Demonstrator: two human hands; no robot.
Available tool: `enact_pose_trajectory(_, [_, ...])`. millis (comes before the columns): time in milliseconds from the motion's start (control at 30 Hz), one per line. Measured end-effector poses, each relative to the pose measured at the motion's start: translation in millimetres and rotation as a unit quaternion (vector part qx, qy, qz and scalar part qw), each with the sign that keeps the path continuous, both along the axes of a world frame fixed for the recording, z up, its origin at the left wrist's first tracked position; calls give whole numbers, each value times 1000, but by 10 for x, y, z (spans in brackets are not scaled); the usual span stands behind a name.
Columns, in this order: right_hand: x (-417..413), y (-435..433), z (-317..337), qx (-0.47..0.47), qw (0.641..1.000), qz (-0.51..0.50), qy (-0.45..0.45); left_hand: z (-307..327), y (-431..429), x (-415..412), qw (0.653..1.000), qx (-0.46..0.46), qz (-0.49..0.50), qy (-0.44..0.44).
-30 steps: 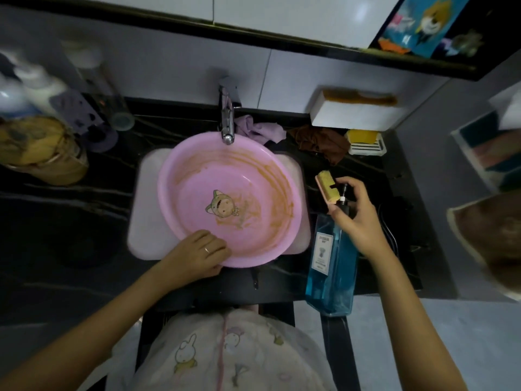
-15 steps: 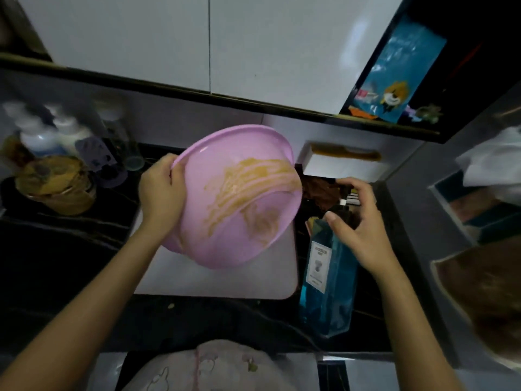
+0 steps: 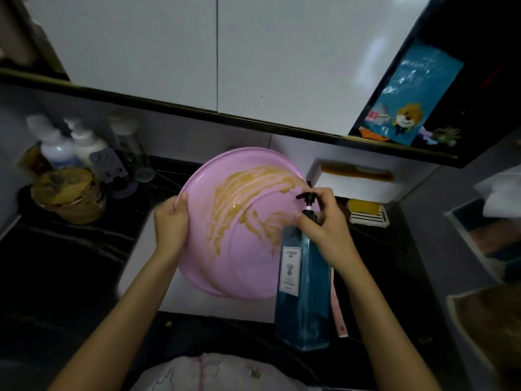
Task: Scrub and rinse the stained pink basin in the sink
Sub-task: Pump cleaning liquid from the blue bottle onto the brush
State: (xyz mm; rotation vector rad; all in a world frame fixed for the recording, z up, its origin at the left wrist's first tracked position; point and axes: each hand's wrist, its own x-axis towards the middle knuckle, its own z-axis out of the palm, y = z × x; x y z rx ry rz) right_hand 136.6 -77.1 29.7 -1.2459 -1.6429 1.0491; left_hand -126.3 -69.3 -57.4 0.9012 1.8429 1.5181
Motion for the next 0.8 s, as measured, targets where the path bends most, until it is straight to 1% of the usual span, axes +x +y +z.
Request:
enact_pose_trajectory(133, [-161, 32, -45, 8, 999, 45, -30, -30, 23, -8, 1000, -7, 16, 12])
enact_pose_trajectory(167, [-184, 10, -93, -3, 998, 58, -38, -44, 21, -13, 1000, -10, 21, 6])
enact_pose_trajectory(267, [-142, -85, -258, -43, 993, 78, -73, -84, 13, -32, 998, -13, 48, -48])
enact_pose_trajectory(333, [-11, -84, -339, -56, 993, 51, -90, -89, 2, -44, 994, -12, 62, -85])
enact_pose_trajectory(400, [133, -21, -344, -57, 993, 12, -98, -81, -14, -48, 992, -9, 67, -103])
enact_pose_trajectory(500, [173, 83, -230, -17, 995, -14, -95, -85, -47, -24, 992, -6, 60, -109])
enact_pose_trajectory(567, [89, 97, -121, 15, 996, 4, -85, -98, -58, 12, 993, -10, 49, -105])
enact_pose_trajectory(633, [8, 65, -27, 39, 994, 43, -87, -105, -63, 31, 993, -17, 48, -109])
enact_pose_trajectory(733, [72, -10, 6, 30, 990, 94, -99, -153, -70, -16, 992, -27, 62, -107])
enact_pose_trajectory(800, [221, -38, -40, 22, 991, 73, -109, -173, -83, -65, 994, -31, 63, -84])
